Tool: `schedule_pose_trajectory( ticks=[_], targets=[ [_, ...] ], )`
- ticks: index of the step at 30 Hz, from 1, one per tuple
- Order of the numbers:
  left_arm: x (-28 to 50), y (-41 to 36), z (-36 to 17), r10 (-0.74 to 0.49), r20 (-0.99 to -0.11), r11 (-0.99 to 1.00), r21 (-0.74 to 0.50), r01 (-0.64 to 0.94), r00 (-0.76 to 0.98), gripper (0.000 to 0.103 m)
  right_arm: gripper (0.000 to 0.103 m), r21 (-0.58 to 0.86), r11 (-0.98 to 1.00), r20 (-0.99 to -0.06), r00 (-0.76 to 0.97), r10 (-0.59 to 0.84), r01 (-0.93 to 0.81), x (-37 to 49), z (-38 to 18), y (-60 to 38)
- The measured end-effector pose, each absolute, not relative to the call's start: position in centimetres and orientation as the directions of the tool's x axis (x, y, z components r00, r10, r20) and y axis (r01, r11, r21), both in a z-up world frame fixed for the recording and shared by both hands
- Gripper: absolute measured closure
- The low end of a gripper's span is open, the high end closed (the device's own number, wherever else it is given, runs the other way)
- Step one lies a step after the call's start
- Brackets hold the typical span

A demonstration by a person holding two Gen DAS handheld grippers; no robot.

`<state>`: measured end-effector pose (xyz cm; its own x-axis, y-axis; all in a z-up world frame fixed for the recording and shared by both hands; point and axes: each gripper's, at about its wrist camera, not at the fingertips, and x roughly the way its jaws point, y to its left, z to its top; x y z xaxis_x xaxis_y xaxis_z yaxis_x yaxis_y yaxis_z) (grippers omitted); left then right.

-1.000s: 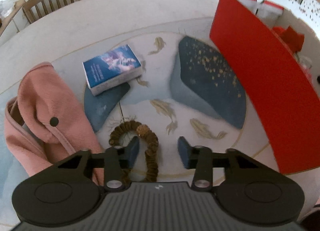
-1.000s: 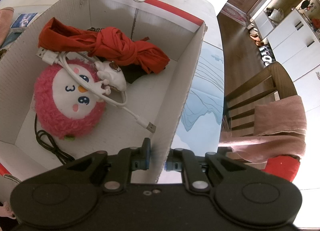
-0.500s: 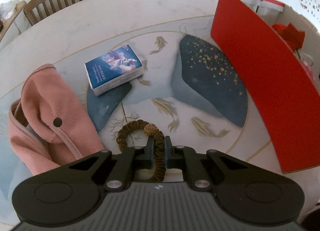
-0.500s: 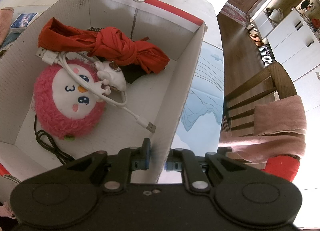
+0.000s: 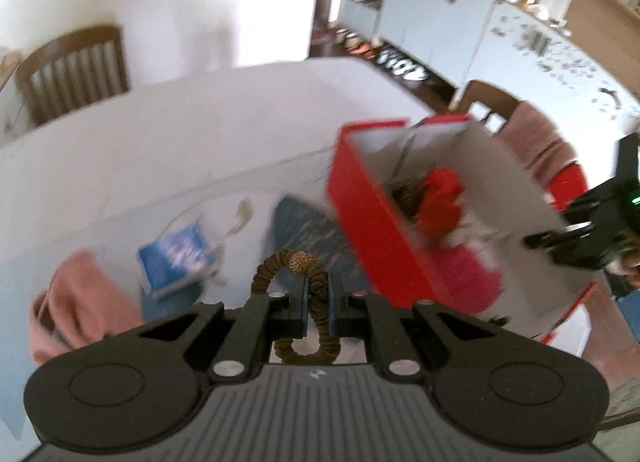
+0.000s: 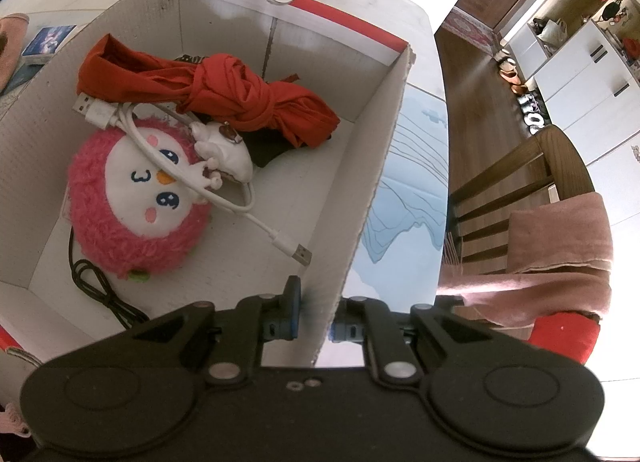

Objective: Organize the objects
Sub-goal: 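Carry the bracelet with the left gripper over the box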

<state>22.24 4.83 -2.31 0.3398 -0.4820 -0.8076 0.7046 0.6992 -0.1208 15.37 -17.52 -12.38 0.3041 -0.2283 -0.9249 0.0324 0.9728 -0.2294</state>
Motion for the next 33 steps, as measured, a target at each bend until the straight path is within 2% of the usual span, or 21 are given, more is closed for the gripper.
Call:
schedule_pose_trajectory(
  ticks=[8, 15, 23, 33],
  targets=[
    [19.3, -1.1, 0.7, -0.582, -0.771, 0.530, -0.119, 0.839, 0.258, 0.095, 0.092, -0.231, 0.972, -0.924, 0.305, -0.229, 0.032, 15.4, -12.4, -17.5],
    [17.7, -6.6, 0.9, -0.608, -0.765, 0.419, -0.082, 0.904, 0.212, 0.095, 0.092, -0.233, 0.972, -0.924, 0.305, -0.231, 0.031, 15.4, -12.4, -17.5],
    [17.6, -11.3, -2.2, -0.575, -0.796, 0.331, -0.020, 0.943, 0.186, 0.095, 0.092, -0.232, 0.972, -0.924, 0.306, -0.231, 0.032, 15.4, -12.3, -17.5],
    [17.9, -14.6, -6.8, -0.501, -0.846, 0.318, 0.013, 0.948, 0.180, 0.095, 0.093, -0.224, 0.974, -0.924, 0.308, -0.226, 0.043, 15.4, -12.2, -17.5]
  ],
)
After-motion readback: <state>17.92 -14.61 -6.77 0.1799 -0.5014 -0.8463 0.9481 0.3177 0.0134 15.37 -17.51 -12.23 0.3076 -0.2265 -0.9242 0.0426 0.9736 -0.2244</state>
